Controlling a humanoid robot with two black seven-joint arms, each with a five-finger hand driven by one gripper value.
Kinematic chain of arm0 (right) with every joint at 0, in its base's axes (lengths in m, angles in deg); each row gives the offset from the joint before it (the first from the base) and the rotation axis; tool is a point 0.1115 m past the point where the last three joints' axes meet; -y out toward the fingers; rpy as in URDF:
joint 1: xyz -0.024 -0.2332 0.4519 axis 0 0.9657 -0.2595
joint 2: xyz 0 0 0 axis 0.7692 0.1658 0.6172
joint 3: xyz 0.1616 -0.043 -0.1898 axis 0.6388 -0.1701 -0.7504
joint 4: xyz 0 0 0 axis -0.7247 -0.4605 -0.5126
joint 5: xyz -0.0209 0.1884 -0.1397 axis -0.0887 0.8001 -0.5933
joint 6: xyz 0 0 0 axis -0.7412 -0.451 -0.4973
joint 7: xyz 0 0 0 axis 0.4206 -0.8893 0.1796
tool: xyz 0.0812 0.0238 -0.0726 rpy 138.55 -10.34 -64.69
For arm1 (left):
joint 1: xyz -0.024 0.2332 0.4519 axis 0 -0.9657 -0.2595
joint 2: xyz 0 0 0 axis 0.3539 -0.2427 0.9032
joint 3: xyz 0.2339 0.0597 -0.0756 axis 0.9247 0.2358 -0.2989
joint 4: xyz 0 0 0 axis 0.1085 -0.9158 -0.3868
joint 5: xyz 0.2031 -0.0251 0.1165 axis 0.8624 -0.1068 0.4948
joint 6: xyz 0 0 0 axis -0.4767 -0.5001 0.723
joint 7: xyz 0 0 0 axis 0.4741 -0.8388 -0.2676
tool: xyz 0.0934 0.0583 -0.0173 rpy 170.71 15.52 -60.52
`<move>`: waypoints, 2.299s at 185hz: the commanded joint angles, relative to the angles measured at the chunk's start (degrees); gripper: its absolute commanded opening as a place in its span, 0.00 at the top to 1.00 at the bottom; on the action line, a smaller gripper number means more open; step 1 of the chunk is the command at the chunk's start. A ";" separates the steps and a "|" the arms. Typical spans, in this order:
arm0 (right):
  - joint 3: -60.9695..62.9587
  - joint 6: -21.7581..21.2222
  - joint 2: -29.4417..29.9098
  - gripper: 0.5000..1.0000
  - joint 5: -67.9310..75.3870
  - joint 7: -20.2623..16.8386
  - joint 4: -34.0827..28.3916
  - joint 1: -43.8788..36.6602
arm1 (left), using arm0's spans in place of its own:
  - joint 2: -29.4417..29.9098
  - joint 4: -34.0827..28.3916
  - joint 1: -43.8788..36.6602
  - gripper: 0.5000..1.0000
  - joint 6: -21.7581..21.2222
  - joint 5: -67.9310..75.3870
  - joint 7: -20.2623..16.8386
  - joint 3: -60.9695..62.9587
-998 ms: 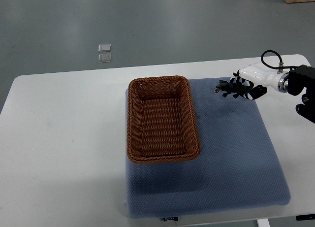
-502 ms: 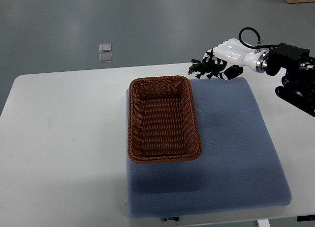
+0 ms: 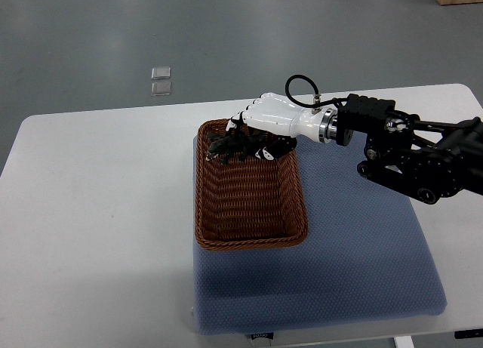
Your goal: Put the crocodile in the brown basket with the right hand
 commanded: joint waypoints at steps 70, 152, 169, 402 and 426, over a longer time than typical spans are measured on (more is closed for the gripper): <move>-1.64 -0.01 -0.05 0.48 -1.05 -0.06 1.46 1.95 | 0.00 0.00 -0.01 0.00 -0.02 -0.07 -0.01 -0.01; 0.38 0.08 -1.72 0.21 -0.26 -0.24 2.60 2.48 | 0.00 0.00 -0.01 0.00 -0.02 0.02 -0.01 -0.01; 5.13 -0.27 -2.43 0.20 0.27 -0.32 2.78 3.53 | 0.00 0.00 -0.01 0.00 -0.02 0.02 -0.01 -0.01; 39.93 -9.23 0.56 0.14 61.18 -4.72 21.76 16.63 | 0.00 0.00 -0.10 0.00 -0.02 0.02 -0.01 -0.01; 40.11 -9.32 0.91 0.14 61.18 -4.72 21.76 16.72 | 0.00 0.00 -0.01 0.00 -0.02 0.02 -0.01 -0.01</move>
